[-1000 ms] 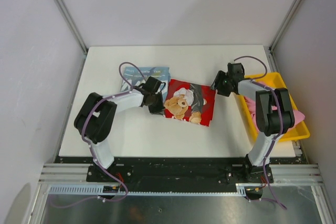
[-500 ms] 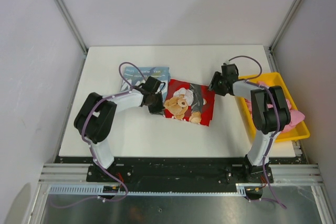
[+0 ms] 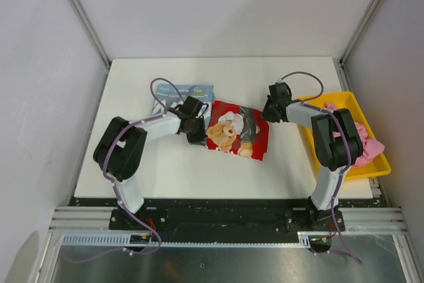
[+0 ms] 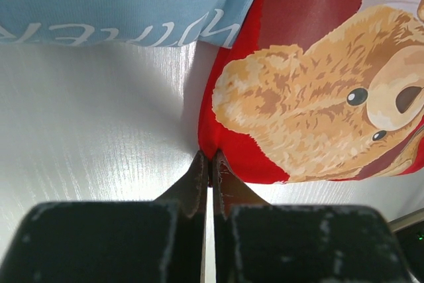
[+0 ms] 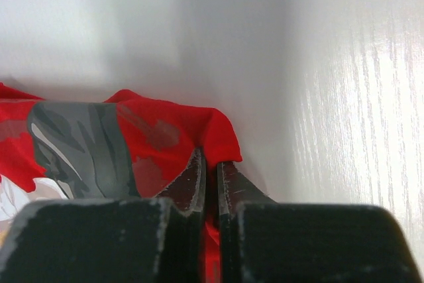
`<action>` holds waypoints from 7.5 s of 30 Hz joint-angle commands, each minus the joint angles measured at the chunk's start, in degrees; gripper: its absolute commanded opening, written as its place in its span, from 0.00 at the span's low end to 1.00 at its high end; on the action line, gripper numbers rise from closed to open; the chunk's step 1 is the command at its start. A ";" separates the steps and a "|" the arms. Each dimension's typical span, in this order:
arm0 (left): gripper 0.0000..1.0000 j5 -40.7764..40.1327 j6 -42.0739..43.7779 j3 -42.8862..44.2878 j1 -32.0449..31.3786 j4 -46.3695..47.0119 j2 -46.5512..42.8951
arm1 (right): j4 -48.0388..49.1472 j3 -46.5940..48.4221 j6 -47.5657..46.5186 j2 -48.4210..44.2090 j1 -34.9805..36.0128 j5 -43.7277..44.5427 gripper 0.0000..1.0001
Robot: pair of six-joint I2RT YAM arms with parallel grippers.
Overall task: Fold and stack the t-shirts
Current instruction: Put the neatly folded tshirt into the corner of the board with both arms, then put the neatly folded tshirt into the corner of the board with the left arm
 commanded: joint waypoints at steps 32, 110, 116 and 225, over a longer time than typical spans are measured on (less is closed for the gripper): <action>0.00 4.54 5.87 12.98 -2.70 -0.77 -6.69 | -5.88 3.57 -0.71 -22.24 1.11 7.67 0.00; 0.00 -2.71 8.29 5.39 34.86 -4.37 -10.71 | -2.86 59.61 5.46 28.49 15.98 0.46 0.00; 0.00 -3.28 8.62 5.12 34.96 -4.35 -8.37 | -3.18 59.86 5.31 29.85 15.52 -0.08 0.00; 0.73 -1.56 19.84 33.30 9.80 -11.87 6.44 | -21.32 12.30 -0.04 -16.17 -0.70 -5.84 0.63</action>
